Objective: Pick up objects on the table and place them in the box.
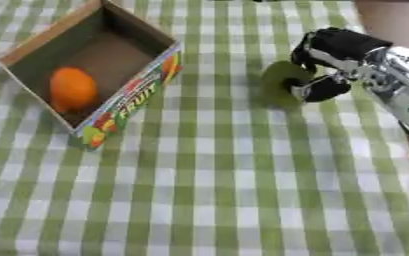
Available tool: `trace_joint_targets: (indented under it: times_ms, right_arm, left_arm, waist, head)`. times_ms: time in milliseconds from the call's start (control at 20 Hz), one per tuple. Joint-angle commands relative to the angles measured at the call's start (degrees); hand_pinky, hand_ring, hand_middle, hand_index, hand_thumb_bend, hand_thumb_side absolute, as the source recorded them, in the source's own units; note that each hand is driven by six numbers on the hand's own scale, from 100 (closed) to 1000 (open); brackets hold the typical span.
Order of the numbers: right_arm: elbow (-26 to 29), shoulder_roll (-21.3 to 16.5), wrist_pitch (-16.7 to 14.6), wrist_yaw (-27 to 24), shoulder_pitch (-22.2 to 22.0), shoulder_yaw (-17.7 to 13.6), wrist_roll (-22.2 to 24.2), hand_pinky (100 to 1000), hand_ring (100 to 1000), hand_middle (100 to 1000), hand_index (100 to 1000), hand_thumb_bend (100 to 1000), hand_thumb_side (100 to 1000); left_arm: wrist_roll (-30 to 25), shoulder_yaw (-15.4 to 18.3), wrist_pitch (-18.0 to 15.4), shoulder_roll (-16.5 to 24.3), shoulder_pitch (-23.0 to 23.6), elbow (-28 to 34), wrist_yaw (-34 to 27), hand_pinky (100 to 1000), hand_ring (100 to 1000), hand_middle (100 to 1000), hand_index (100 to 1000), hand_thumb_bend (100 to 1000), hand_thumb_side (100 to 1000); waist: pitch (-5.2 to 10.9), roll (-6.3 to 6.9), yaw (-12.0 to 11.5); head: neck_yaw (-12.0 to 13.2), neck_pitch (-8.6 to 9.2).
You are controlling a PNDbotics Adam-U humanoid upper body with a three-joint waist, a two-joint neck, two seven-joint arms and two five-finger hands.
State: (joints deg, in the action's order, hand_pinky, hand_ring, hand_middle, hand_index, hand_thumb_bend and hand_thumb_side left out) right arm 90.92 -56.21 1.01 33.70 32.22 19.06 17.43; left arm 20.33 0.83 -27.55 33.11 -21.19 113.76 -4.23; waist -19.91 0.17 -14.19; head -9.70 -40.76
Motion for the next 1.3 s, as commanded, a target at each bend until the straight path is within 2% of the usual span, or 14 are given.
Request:
trace_joint_targets:
  times_ms: [50, 250, 400, 950, 1300]
  right_arm:
    - [2.1, -2.5, 1.0, -1.3, 0.6, -1.3, -0.3, 832, 100, 355, 541, 100, 321]
    - [3.5, -3.0, 2.8, -1.5, 0.4, -1.5, 0.6, 834, 100, 438, 604, 100, 380]
    - [4.3, -3.0, 3.7, -1.5, 0.2, -1.5, 1.2, 835, 100, 437, 606, 100, 374]
    - [6.9, -3.7, 4.8, -2.1, 0.4, -2.0, 1.4, 853, 100, 553, 692, 100, 353]
    - [10.4, -4.9, 4.3, -3.0, 1.5, -2.3, 0.8, 850, 100, 593, 717, 100, 338]
  left_arm:
    - [-0.2, 0.4, 0.0, 1.2, -0.5, 0.8, -0.3, 698, 678, 659, 828, 143, 437]
    - [-0.3, 0.4, -0.1, 1.2, -0.4, 0.8, -0.4, 698, 677, 657, 830, 138, 441]
    - [-0.3, 0.4, -0.1, 1.2, -0.4, 0.8, -0.5, 697, 676, 657, 830, 135, 444]
    - [-0.5, 0.5, -0.1, 1.3, -0.4, 0.8, -0.6, 695, 674, 654, 832, 118, 452]
    - [-0.5, 0.5, -0.1, 1.5, -0.4, 0.8, -0.7, 694, 672, 651, 833, 115, 450]
  waist:
    - [1.53, 0.10, 0.1]
    - [1.68, 0.14, 0.3]
    - [1.68, 0.15, 0.3]
    - [1.85, -0.13, 0.0]
    - [2.10, -0.54, -0.2]
  head:
    - [0.1, 0.05]
    - [0.1, 0.19]
    - [0.1, 0.30]
    - [0.1, 0.44]
    - [0.2, 0.35]
